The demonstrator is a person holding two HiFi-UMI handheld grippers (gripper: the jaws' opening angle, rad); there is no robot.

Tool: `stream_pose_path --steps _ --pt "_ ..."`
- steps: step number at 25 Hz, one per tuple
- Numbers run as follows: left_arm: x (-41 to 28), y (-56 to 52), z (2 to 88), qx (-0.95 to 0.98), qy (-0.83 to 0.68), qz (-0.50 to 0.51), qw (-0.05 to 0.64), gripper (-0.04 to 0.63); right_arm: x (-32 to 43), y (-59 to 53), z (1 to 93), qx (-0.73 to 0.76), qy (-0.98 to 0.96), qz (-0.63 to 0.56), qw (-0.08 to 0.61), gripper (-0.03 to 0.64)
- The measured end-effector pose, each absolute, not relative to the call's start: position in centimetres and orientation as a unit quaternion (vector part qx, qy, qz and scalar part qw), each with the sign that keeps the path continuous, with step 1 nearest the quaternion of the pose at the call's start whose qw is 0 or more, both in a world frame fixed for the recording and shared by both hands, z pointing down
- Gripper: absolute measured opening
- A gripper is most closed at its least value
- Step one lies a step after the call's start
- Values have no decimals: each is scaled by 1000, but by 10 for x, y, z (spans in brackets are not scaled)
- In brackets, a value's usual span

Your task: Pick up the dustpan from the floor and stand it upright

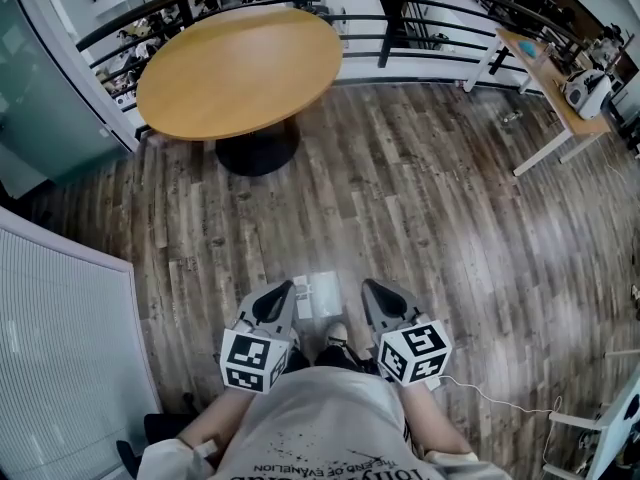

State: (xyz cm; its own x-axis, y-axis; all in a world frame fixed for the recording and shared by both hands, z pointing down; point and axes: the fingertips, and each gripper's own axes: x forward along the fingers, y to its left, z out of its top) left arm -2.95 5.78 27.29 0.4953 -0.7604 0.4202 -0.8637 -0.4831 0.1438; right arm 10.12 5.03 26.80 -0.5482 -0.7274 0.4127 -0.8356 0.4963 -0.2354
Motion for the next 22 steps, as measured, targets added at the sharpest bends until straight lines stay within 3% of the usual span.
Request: stream_pose_path --steps 22 --pt "-40 72 274 848 -472 163 175 25 85 62 265 446 -863 193 142 26"
